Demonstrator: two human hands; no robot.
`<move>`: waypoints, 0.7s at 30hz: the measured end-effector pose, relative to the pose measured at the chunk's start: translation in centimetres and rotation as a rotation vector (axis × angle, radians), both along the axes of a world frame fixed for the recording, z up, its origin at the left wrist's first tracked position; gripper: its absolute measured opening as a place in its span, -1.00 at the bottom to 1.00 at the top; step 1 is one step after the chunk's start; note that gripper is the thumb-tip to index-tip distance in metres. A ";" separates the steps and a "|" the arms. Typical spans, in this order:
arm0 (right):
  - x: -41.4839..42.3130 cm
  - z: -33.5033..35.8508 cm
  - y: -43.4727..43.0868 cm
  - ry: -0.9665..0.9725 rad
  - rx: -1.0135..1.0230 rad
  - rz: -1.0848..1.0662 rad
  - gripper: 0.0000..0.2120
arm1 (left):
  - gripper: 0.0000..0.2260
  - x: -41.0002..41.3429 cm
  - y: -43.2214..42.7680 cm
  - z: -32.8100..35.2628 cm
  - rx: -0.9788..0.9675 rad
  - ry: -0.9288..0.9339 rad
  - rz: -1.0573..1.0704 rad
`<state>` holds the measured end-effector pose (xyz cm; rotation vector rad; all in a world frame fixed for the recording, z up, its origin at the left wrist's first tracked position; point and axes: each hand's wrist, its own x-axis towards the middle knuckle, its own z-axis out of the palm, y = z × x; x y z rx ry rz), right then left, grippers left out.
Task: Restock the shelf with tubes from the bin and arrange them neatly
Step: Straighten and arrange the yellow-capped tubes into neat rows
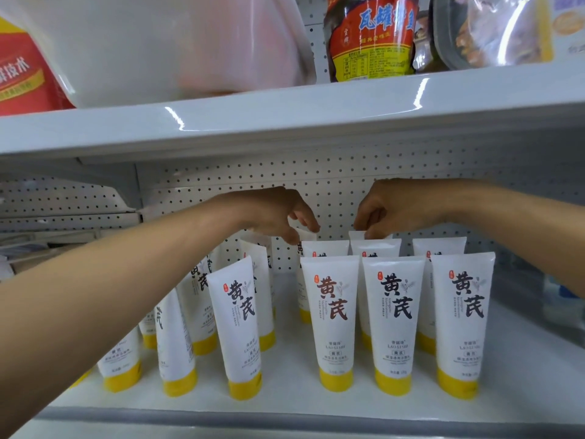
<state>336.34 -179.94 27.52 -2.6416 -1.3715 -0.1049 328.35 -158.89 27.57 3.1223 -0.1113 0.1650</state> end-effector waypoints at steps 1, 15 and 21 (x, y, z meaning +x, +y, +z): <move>0.1 -0.1 0.2 0.007 -0.021 -0.002 -0.82 | -0.66 0.5 0.1 -0.1 0.013 0.007 -0.004; 1.6 -0.8 0.9 0.010 -0.039 0.024 -0.89 | -0.82 2.6 -1.7 -0.4 -0.123 -0.034 -0.063; 1.5 -1.0 0.7 0.050 -0.028 0.051 -0.93 | -0.83 2.4 -0.7 0.4 -0.199 -0.088 -0.081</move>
